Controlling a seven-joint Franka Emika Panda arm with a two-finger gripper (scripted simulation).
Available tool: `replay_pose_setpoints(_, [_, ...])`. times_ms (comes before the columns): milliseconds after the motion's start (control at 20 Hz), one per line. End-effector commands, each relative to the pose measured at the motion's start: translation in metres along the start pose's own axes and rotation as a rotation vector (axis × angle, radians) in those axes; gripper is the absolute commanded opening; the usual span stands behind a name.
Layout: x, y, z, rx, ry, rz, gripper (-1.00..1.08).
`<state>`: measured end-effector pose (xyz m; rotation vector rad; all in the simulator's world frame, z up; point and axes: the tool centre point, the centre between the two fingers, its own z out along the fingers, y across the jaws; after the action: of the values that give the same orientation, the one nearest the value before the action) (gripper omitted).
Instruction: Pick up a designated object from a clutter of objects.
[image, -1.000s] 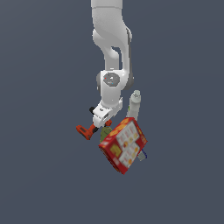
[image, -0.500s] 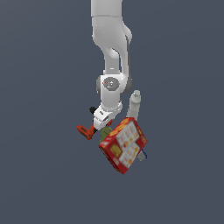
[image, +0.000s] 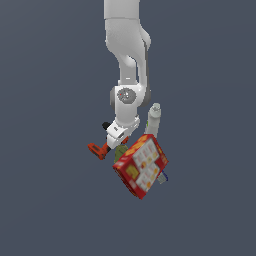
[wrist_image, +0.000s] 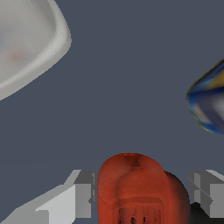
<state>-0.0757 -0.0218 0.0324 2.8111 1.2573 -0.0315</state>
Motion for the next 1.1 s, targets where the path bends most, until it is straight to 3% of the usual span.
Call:
replay_pose_setpoints(0, [0.000,0.000,0.000,0.000,0.000,0.000,-1.00])
replay_pose_setpoints(550, [0.001,0.015,-0.034,0.001,0.000,-0.001,-1.00])
replay_pose_setpoints(1050, [0.005,0.050,-0.112,0.004,0.003,-0.003,-1.00])
